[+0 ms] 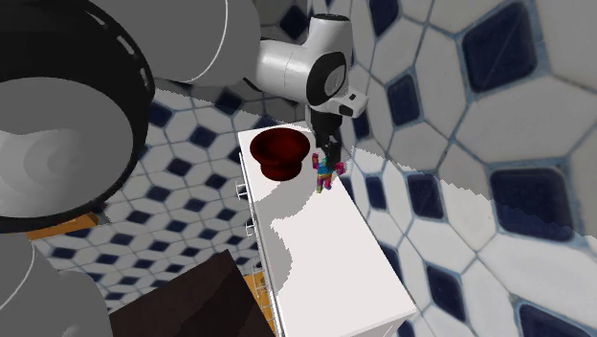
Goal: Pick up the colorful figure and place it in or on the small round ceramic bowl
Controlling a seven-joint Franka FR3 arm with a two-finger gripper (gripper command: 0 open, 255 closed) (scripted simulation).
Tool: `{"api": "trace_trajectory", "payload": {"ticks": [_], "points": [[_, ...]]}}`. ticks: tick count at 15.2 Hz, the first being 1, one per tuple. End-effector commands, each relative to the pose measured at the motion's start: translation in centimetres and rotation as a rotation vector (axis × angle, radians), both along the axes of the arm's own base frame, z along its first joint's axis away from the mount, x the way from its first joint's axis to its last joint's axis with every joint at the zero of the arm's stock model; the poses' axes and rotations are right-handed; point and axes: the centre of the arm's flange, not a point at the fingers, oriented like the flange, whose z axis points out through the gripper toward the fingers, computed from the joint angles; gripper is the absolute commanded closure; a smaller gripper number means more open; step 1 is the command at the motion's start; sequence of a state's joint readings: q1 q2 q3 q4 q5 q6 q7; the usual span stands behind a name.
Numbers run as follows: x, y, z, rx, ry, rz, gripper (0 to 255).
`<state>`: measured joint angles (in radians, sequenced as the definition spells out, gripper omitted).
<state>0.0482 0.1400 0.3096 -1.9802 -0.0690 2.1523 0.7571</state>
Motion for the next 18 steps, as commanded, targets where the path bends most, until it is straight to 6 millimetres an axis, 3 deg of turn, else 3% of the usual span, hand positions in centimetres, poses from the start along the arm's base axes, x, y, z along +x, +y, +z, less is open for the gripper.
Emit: {"api": "trace_trajectory", "payload": {"ticks": [1,8,15,16,18], "points": [[0.9,0.3,-1.1,-0.001,0.001,-0.012,0],[1.0,0.3,-4.5,-0.001,0.001,-0.012,0],[1.0,0.3,-4.5,-0.001,0.001,-0.012,0],[1.0,0.3,-4.5,-0.001,0.001,-0.012,255],[1.0,0.3,-4.5,-0.001,0.001,-0.012,255]]}}
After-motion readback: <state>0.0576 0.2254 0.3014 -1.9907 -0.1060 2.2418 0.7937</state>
